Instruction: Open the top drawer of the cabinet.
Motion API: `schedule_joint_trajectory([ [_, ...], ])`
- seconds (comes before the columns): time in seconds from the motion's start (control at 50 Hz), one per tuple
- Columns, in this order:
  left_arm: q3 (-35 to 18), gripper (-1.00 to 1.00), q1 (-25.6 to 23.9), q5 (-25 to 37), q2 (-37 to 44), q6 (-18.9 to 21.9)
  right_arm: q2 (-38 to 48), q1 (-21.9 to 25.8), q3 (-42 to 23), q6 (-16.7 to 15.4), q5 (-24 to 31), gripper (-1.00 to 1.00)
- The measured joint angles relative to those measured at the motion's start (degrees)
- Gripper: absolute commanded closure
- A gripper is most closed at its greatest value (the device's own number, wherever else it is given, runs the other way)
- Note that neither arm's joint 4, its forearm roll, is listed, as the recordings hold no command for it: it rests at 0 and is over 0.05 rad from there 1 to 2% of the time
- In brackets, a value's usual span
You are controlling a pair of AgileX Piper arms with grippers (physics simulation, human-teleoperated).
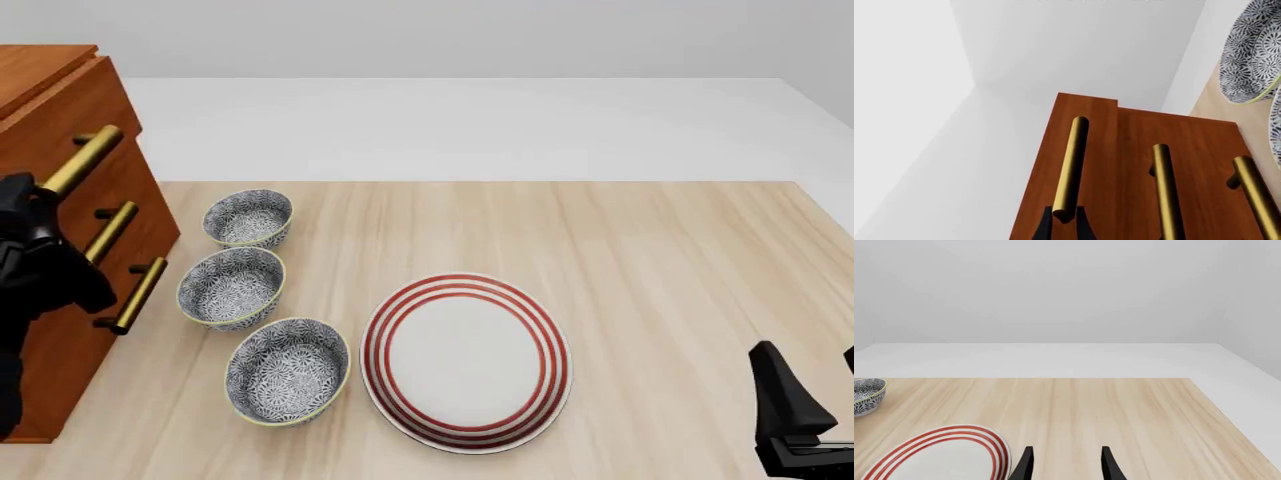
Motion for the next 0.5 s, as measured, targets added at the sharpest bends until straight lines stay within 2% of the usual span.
schedule_joint_trajectory([
  [0.5, -0.1, 1.0, -1.1, 0.7, -0.3, 0.4, 0.0, 0.0, 0.0, 0.0, 0.0, -1.0],
])
